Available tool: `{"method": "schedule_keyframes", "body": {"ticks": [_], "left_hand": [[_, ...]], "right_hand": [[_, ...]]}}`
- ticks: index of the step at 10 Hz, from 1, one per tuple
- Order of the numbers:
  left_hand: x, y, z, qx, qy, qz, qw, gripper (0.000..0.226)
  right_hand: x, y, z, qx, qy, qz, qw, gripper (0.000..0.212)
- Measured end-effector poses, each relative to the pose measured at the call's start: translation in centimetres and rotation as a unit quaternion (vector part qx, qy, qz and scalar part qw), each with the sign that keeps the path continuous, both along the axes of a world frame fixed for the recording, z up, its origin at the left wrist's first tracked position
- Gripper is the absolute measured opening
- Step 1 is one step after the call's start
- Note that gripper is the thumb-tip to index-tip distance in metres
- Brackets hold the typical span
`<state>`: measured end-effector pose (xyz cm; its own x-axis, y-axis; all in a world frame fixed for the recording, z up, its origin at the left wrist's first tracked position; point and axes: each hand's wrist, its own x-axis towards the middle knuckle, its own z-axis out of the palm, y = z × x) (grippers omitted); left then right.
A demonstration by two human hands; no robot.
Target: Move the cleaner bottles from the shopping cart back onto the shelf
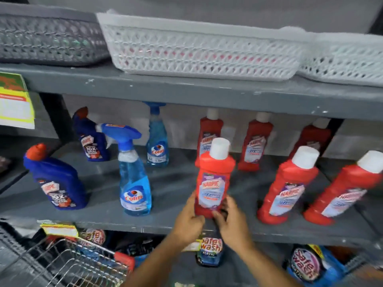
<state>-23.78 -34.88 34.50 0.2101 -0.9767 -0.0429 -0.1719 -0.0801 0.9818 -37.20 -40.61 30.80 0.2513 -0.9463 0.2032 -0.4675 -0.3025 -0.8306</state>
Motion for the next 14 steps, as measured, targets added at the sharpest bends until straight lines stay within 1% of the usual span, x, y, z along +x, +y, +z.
{"method": "schedule_keyframes", "body": {"ticks": [1,2,3,4,5,6,7,8,9,10,11,12,13,14], "left_hand": [[0.4,0.1,-0.6,-0.013,0.022,0.024,0.999,0.083],[-1.1,1.4,-0.6,0.001,-0.072,0.127,0.989,0.079],[-4.5,3.4,-1.2,-0.135,-0.228,0.245,0.933,0.070],[-9.9,2.2,-1.0,-0.169,-0.196,0.126,0.958,0.073],[-14.2,-1.6,-0.5,-0.051,-0.105,0.011,0.993,0.082],[-17.1,-4.6,-0.4,-0.010,0.008,-0.035,0.999,0.084],[-17.5,-5.2,-1.4,-0.031,0.010,-0.020,0.999,0.080],[-16.9,-5.2,-1.4,-0.027,0.022,0.011,0.999,0.074],[-18.1,-4.0,-0.9,-0.056,-0.090,0.145,0.984,0.064],[-21.3,-1.6,-0.7,-0.229,-0.235,0.139,0.934,0.051],[-25.3,-3.1,-0.3,-0.163,-0.182,-0.080,0.966,0.074],[-29.0,-7.2,0.0,-0.022,-0.082,-0.133,0.987,0.084],[-30.8,-9.7,0.5,-0.016,-0.025,-0.142,0.989,0.086],[-30.8,-10.4,-0.1,-0.011,-0.030,-0.127,0.991,0.086]], "right_hand": [[0.5,0.1,0.8,-0.028,0.000,0.012,1.000,0.055],[-1.5,1.4,0.7,-0.052,-0.021,0.025,0.998,0.066],[-7.0,3.9,0.5,-0.112,-0.074,0.031,0.991,0.052],[-13.9,2.7,0.3,-0.162,-0.103,-0.083,0.978,0.044],[-17.5,-1.7,0.8,-0.116,-0.019,-0.096,0.988,0.062],[-18.0,-4.1,0.5,-0.029,0.027,0.000,0.999,0.068],[-17.4,-4.5,-0.1,-0.008,0.016,0.009,1.000,0.061],[-16.9,-4.3,0.0,-0.015,0.027,0.006,1.000,0.065],[-18.5,-2.7,0.2,-0.056,-0.024,0.007,0.998,0.068],[-22.7,-1.5,-0.4,-0.147,-0.114,-0.111,0.976,0.063],[-27.9,-4.9,-0.4,-0.158,-0.085,-0.205,0.962,0.070],[-30.3,-8.3,0.7,-0.008,-0.042,-0.121,0.992,0.070],[-30.7,-9.3,0.3,0.039,-0.013,-0.052,0.998,0.068],[-31.0,-9.6,0.2,0.030,-0.039,-0.055,0.997,0.071]]}}
